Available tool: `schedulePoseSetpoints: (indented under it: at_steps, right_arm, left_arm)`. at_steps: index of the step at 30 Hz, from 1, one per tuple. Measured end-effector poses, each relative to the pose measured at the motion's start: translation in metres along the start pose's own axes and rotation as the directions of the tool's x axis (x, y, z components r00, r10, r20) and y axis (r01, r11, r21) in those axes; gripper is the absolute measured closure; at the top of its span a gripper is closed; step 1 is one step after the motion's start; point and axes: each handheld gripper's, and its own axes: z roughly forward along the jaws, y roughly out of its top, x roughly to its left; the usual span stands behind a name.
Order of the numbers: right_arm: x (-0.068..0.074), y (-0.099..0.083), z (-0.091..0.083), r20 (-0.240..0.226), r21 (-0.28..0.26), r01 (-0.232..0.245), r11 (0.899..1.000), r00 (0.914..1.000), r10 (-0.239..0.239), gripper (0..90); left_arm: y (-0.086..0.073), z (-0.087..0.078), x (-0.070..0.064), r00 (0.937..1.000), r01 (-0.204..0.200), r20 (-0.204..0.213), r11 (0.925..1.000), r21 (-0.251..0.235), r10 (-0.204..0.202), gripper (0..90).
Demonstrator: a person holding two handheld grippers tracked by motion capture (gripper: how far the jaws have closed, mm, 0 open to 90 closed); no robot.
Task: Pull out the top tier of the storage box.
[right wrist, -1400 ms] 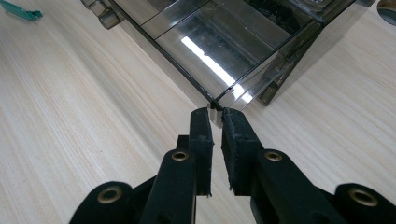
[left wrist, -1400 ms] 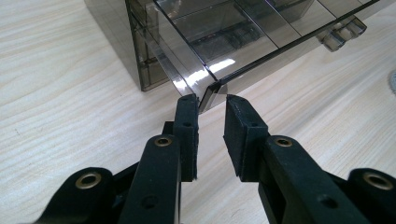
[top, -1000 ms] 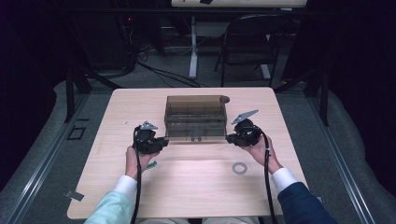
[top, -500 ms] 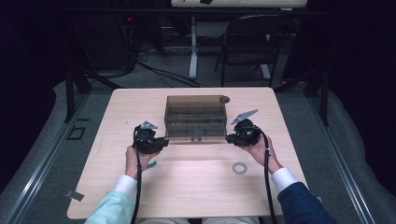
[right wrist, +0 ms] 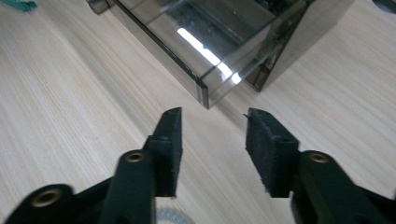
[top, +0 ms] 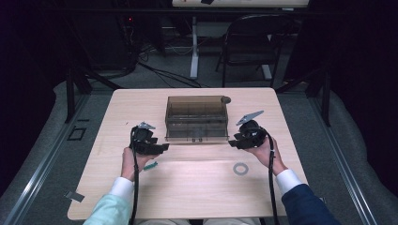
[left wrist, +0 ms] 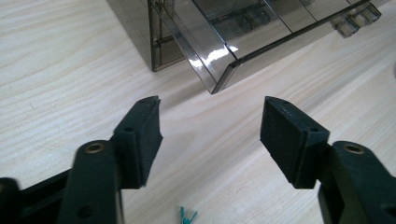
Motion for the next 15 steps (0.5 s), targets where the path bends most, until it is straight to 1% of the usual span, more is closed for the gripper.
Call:
schedulePoseSetpoints:
  at_steps: [1,2,3,4,5,7,8,9,10,12,13,14,15]
  right_arm:
    - [-0.001,-0.001,0.0,0.009,0.006,-0.001,1.0,1.0,0.001,49.3]
    - [-0.002,-0.002,-0.001,0.008,0.016,-0.01,1.0,0.9999,0.01,45.8]
    - [-0.002,-0.004,-0.001,0.008,0.014,-0.021,1.0,0.9997,0.021,42.7]
    - [-0.002,-0.005,-0.002,0.016,0.027,-0.012,1.0,0.9998,0.012,38.8]
    - [-0.002,-0.006,-0.002,0.02,0.037,-0.016,0.999,0.9997,0.015,35.5]
    - [-0.001,-0.009,-0.003,0.02,0.043,-0.014,0.999,0.9997,0.013,30.1]
    - [-0.001,-0.01,-0.003,0.027,0.047,-0.005,0.999,0.9996,0.003,28.1]
    - [0.001,-0.012,-0.003,0.036,0.047,-0.007,0.999,0.9993,0.006,26.0]
    - [0.001,-0.013,-0.003,0.034,0.056,0.005,0.998,0.9994,-0.007,23.3]
    - [0.001,-0.015,-0.003,0.026,0.071,0.002,0.997,0.9997,-0.004,20.4]
    - [0.001,-0.016,-0.003,0.032,0.081,0.0,0.997,0.9995,-0.002,19.0]
    - [0.0,-0.018,-0.002,0.024,0.072,0.002,0.997,0.9997,-0.004,17.4]
    - [0.0,-0.018,-0.003,0.024,0.084,-0.004,0.996,0.9997,0.002,16.0]
  left_arm:
    - [-0.001,-0.001,0.0,1.0,0.003,-0.002,1.0,0.002,-0.003,34.7]
    - [-0.001,-0.002,0.001,1.0,-0.004,-0.003,1.0,0.007,0.004,32.9]
    - [-0.003,-0.003,0.001,1.0,0.0,-0.004,1.0,0.009,0.0,30.7]
    - [-0.004,-0.003,0.001,1.0,0.004,-0.002,0.9999,0.013,-0.004,28.7]
    - [-0.005,-0.004,0.002,1.0,0.0,-0.001,0.9998,0.018,0.0,27.2]
    - [-0.009,-0.006,0.002,0.9999,0.008,-0.009,0.9996,0.027,-0.008,24.2]
    - [-0.011,-0.008,0.003,0.9998,0.015,-0.011,0.9995,0.029,-0.014,23.0]
    - [-0.014,-0.01,0.004,0.9996,0.024,-0.013,0.9993,0.028,-0.024,21.9]
    - [-0.016,-0.011,0.005,0.9996,0.027,-0.012,0.9992,0.029,-0.027,21.3]
    - [-0.019,-0.014,0.008,0.9993,0.032,-0.018,0.999,0.031,-0.032,20.4]
    - [-0.021,-0.015,0.009,0.9991,0.037,-0.02,0.9988,0.031,-0.036,19.9]
    - [-0.022,-0.016,0.01,0.999,0.041,-0.021,0.9986,0.033,-0.041,19.5]
    - [-0.023,-0.017,0.011,0.9987,0.047,-0.024,0.9985,0.028,-0.046,19.2]
